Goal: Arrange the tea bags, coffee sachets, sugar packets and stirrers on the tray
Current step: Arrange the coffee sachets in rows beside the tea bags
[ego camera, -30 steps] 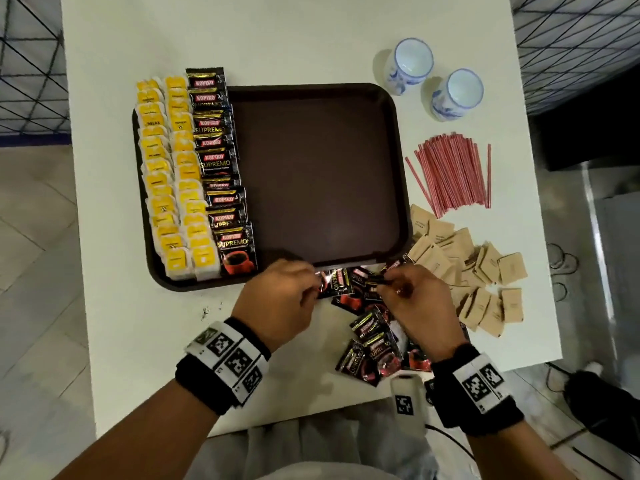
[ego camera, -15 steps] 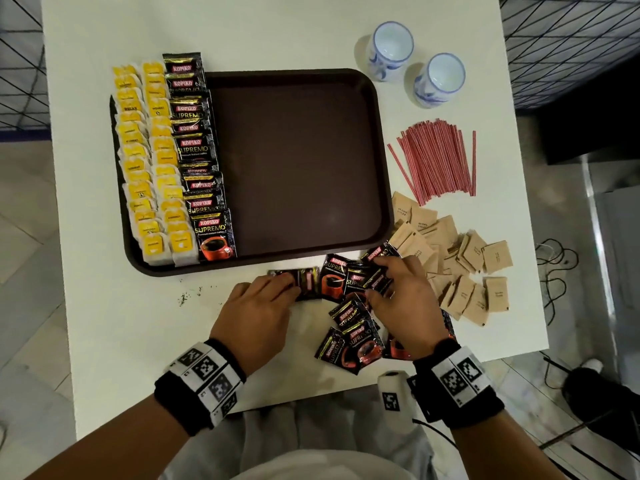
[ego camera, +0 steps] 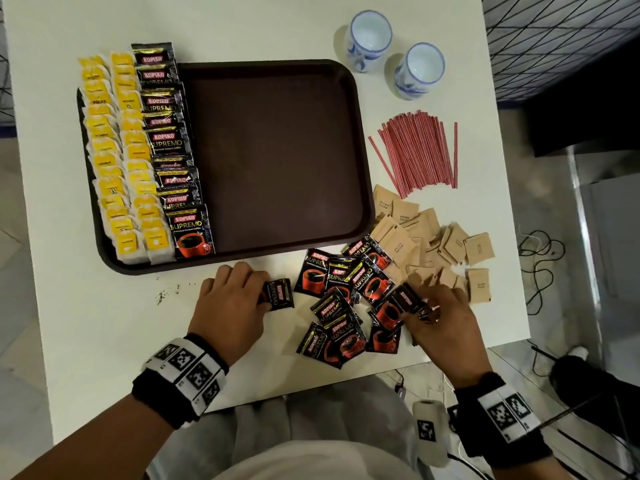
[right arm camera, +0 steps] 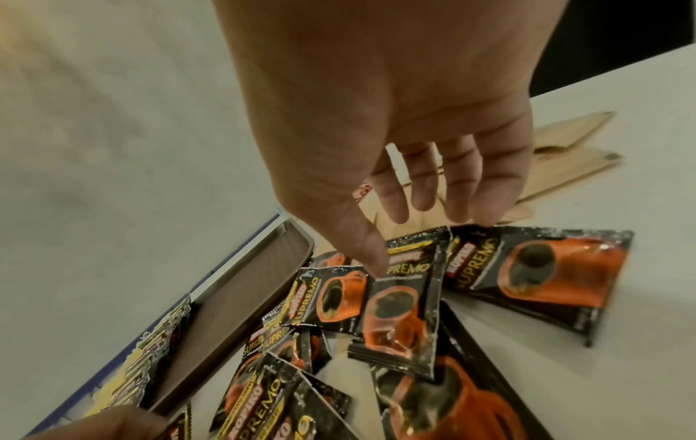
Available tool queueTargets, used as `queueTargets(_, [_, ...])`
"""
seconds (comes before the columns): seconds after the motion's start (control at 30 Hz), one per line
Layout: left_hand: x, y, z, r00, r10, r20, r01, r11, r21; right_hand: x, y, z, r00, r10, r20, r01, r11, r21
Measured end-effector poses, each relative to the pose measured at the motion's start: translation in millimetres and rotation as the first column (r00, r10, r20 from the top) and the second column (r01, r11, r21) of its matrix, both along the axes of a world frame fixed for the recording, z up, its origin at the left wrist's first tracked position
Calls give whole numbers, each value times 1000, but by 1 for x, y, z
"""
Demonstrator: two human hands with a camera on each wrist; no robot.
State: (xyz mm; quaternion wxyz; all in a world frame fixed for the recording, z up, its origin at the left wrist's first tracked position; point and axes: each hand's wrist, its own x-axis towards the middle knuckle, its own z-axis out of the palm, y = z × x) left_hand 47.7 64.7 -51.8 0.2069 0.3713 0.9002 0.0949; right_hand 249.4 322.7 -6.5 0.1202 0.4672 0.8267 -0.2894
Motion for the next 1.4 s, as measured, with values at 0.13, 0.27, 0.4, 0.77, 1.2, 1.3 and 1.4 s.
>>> queueTargets(0.13, [-3, 5, 0, 998, 56, 32, -57, 998, 21, 13, -6, -6, 996, -51, 78, 49, 999, 24])
queueTargets(0.27, [-4, 13, 3, 988, 110, 110, -112, 994, 17, 18, -12, -17, 993, -62, 97, 60, 998, 16])
queueTargets(0.4, [-3, 17, 8, 982, 119, 144, -125, 992, 33, 19, -17, -25, 996, -67, 54, 67, 998, 8])
queueTargets(0.77, [2, 17, 15, 944, 201, 262, -214, 977, 22, 12, -36, -27, 993, -110, 52, 112, 993, -42])
queueTargets(1.2, [-9, 3, 22, 919, 259, 298, -277, 961, 19, -34, -57, -18, 984, -176, -9, 169, 959, -227])
queueTargets(1.3, [-17, -3, 27, 915, 256, 312, -279, 960, 32, -39, -53, -14, 983, -185, 11, 181, 945, -272])
queueTargets(1.4, [-25, -9, 37, 908, 247, 339, -291, 953, 87, -37, -46, -3, 989, -129, 67, 143, 938, -316])
